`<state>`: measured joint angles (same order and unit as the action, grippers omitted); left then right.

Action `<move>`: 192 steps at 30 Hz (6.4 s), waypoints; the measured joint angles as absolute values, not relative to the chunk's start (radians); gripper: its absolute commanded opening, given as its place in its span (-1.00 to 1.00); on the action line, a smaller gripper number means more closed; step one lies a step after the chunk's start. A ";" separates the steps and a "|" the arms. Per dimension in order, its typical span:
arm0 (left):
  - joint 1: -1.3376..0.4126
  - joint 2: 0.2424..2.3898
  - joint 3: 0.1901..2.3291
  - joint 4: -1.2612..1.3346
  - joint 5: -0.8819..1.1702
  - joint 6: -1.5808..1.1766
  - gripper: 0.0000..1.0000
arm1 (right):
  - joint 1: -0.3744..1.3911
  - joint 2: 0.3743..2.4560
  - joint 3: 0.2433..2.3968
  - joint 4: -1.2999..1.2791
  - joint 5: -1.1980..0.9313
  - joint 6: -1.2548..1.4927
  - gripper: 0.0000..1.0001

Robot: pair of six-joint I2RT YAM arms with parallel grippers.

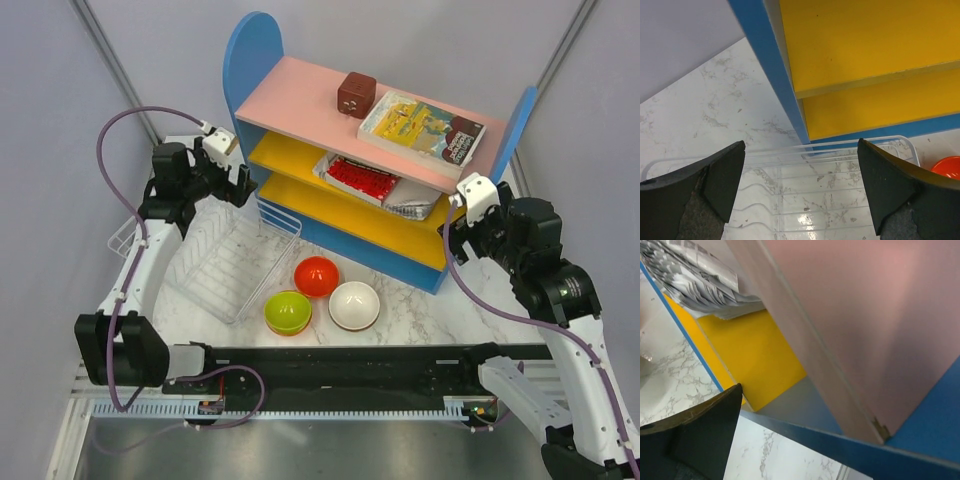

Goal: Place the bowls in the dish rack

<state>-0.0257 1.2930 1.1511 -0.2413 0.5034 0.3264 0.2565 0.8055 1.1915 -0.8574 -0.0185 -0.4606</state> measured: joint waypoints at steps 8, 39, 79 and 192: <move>-0.037 1.361 1.151 -0.188 0.535 0.338 0.99 | 0.254 0.814 1.118 -0.715 -0.018 -0.403 0.96; -0.062 1.487 1.156 -0.122 0.547 0.361 0.99 | 0.140 1.416 1.114 0.052 0.330 -0.451 0.96; -0.131 1.443 1.065 -0.048 0.373 0.393 0.99 | -0.356 1.273 0.964 -0.127 -0.283 -0.362 0.96; -0.213 0.855 0.774 -0.395 0.123 0.421 0.99 | 0.183 1.159 1.122 -0.622 -0.304 -0.334 0.96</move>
